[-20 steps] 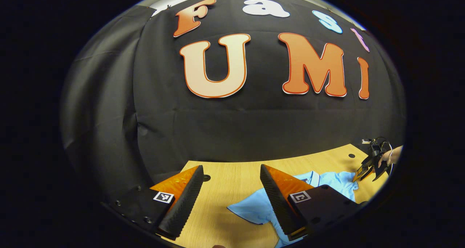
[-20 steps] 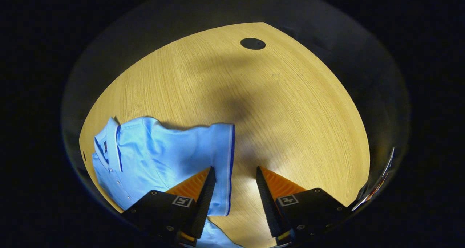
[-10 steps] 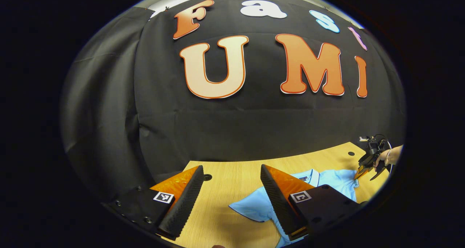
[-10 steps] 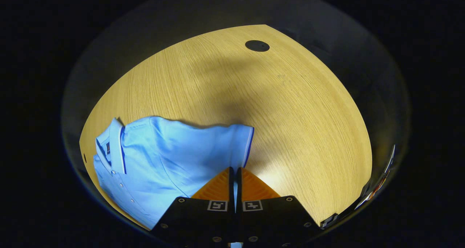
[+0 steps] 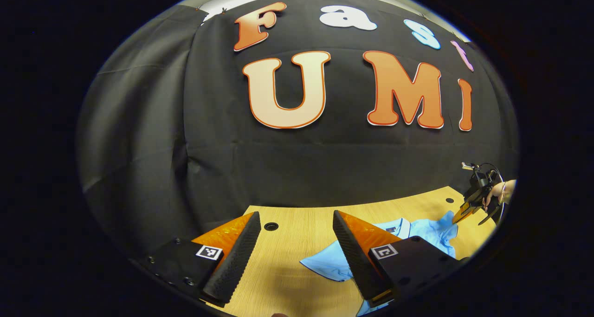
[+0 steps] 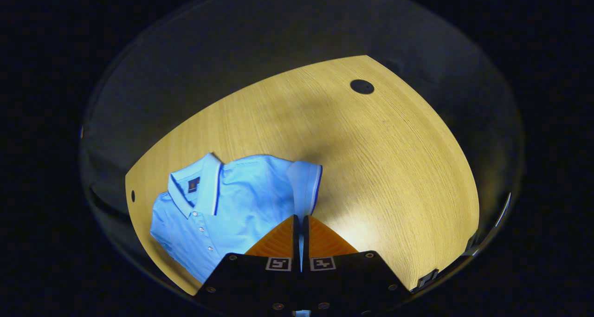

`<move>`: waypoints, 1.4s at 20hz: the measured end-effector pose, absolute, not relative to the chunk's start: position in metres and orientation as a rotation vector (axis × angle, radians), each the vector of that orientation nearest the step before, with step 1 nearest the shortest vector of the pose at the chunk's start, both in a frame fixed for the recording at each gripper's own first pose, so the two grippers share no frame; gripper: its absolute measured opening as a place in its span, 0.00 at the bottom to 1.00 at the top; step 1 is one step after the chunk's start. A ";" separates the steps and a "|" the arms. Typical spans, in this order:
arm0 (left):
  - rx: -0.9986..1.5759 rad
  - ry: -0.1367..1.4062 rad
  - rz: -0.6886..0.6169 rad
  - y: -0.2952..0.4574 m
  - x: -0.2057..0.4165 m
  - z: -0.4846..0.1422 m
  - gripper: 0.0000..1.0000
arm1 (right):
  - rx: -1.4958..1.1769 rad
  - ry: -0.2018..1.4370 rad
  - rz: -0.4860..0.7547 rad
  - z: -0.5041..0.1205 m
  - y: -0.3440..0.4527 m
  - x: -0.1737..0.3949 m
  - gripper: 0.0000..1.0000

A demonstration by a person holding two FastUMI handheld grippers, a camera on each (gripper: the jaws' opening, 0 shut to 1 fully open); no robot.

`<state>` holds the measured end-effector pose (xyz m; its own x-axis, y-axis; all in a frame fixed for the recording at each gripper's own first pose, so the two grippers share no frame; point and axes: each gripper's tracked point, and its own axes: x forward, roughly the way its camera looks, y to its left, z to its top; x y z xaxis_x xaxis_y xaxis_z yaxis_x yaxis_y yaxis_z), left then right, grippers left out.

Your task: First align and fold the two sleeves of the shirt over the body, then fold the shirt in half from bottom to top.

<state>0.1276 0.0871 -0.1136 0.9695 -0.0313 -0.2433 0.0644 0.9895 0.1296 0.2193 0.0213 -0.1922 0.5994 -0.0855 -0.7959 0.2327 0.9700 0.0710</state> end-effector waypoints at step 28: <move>0.109 0.314 0.022 0.160 0.130 -0.136 1.00 | -0.047 0.911 0.230 -0.221 0.276 0.210 0.15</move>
